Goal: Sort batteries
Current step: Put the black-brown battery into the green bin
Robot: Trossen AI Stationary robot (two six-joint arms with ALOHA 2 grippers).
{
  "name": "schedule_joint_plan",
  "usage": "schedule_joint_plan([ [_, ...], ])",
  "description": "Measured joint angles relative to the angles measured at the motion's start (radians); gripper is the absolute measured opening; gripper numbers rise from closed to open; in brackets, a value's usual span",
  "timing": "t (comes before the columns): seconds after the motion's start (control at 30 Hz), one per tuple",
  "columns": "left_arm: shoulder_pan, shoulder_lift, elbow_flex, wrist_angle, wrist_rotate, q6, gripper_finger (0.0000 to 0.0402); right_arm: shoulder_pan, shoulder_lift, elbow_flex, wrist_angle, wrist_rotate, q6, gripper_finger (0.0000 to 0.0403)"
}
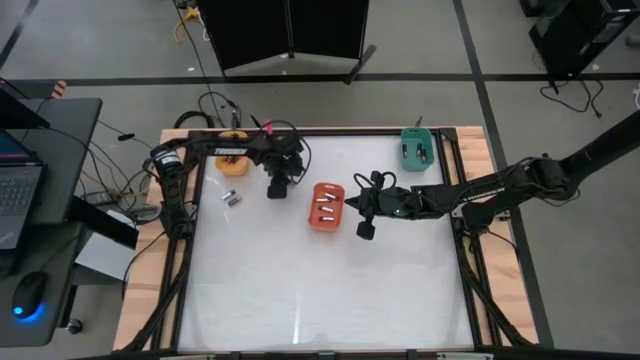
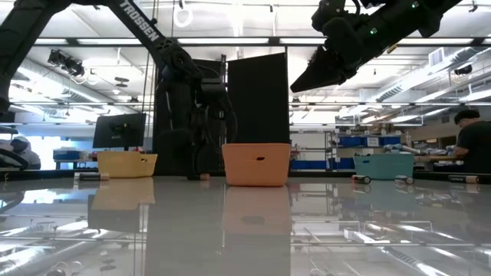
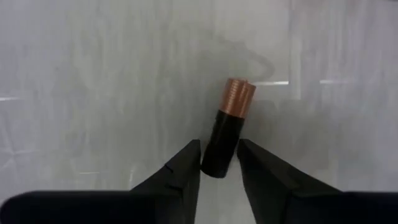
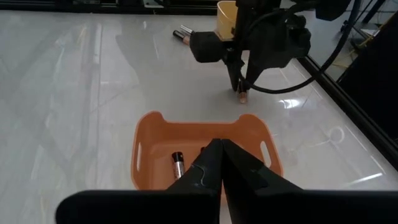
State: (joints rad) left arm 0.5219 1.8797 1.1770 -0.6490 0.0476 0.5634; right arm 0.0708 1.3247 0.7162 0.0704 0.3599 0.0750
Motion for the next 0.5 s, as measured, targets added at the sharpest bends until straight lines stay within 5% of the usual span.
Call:
schedule_joint_plan([
  [0.27,-0.072,-0.001,-0.001,-0.006,-0.03,-0.026,0.0049,0.008,-0.001,0.0,-0.02,0.0,-0.029,0.0016],
  [0.5,-0.114,-0.038,-0.007,-0.004,-0.025,-0.099,0.0047,0.021,-0.014,0.0,-0.105,0.013,-0.034,0.0012],
])
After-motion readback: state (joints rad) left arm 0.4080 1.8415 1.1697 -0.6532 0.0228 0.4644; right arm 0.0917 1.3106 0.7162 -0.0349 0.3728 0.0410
